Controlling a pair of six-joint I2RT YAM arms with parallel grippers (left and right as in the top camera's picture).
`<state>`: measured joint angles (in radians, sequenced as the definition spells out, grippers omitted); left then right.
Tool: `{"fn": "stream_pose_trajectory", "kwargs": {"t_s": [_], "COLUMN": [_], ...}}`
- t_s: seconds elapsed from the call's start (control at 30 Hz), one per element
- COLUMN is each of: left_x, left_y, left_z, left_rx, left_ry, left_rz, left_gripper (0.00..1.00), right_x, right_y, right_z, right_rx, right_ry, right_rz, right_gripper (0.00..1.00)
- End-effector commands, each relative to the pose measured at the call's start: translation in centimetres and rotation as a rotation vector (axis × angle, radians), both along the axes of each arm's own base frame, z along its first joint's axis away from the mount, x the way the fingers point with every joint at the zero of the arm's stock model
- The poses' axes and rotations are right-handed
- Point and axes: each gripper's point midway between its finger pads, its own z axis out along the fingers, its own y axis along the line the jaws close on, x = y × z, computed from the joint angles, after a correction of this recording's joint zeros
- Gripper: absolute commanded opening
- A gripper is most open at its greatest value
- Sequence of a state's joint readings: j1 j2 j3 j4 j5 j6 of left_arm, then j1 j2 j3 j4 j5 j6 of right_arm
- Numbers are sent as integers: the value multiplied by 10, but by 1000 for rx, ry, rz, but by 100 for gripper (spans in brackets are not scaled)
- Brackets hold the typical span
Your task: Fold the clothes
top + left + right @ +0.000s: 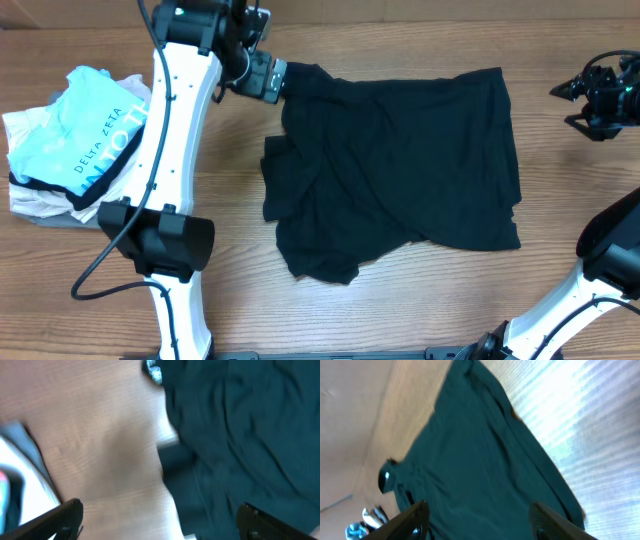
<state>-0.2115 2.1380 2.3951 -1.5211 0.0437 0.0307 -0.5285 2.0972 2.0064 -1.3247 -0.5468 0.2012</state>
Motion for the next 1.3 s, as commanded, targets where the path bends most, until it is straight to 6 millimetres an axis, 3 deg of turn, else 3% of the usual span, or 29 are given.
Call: {"fn": "stream_pose_trajectory", "kwargs": {"t_s": [0.0,0.17,0.33,0.47,0.5,0.6,0.8,0.9,1.03,1.2,1.27], "left_x": [-14,-22,-38,-43,-44,-46,-44,-44,-39,-19,-11], "left_y": [-8,-14,-13,-13,-14,-18,-10,17,75,121,130], "left_z": [-12,-65,-133,-176,-185,-203,-206,-202,-184,-157,-149], "left_rx": [-53,-56,-26,-20,-28,-44,-16,60,177,112,60], "left_ry": [94,266,462,552,570,607,607,614,605,525,494], "left_rz": [22,18,28,34,36,33,41,77,236,376,395], "left_gripper": [97,85,84,81,78,58,7,4,4,4,4], "right_x": [-1,-5,-9,-8,-8,-8,-8,-8,-8,-8,-8], "right_y": [18,44,64,71,71,72,72,72,69,68,65], "right_z": [17,15,13,12,12,12,12,12,11,10,8], "right_rx": [-35,-26,-22,-28,-29,-28,-29,-30,-44,-53,-72], "right_ry": [-35,-8,24,28,28,29,28,28,32,34,44], "right_rz": [79,165,213,230,232,232,232,232,229,228,224], "right_gripper": [67,67,67,67,67,67,67,67,67,68,68]}}
